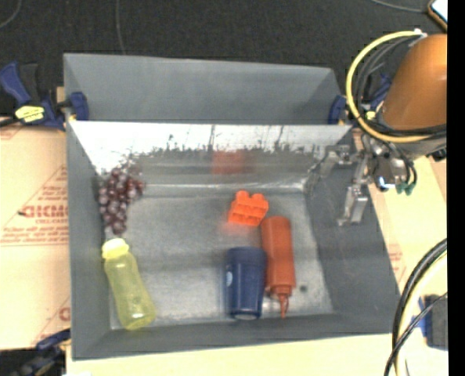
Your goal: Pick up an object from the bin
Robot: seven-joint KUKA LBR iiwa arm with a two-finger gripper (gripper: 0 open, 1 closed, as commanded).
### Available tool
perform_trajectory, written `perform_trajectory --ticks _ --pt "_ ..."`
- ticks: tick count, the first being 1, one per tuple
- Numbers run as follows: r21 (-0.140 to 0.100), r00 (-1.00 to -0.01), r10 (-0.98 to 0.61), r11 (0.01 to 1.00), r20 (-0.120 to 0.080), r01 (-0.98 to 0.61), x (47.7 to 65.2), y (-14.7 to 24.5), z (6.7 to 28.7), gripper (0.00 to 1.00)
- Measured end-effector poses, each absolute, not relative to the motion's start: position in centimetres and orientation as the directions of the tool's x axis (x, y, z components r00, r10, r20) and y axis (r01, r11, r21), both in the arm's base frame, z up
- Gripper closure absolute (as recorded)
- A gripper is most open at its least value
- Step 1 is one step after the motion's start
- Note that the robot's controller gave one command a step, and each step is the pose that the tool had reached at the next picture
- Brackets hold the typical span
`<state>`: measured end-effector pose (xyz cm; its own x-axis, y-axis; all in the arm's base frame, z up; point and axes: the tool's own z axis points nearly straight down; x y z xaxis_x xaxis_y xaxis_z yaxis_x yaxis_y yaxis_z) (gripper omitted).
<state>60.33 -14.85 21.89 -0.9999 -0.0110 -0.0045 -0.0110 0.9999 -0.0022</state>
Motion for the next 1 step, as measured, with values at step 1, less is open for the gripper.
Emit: perform_trajectory --ticks 1 --pt "-0.002 -1.000 -0.011 1.000 -0.004 -0.011 60.33 -14.85 21.89 0.00"
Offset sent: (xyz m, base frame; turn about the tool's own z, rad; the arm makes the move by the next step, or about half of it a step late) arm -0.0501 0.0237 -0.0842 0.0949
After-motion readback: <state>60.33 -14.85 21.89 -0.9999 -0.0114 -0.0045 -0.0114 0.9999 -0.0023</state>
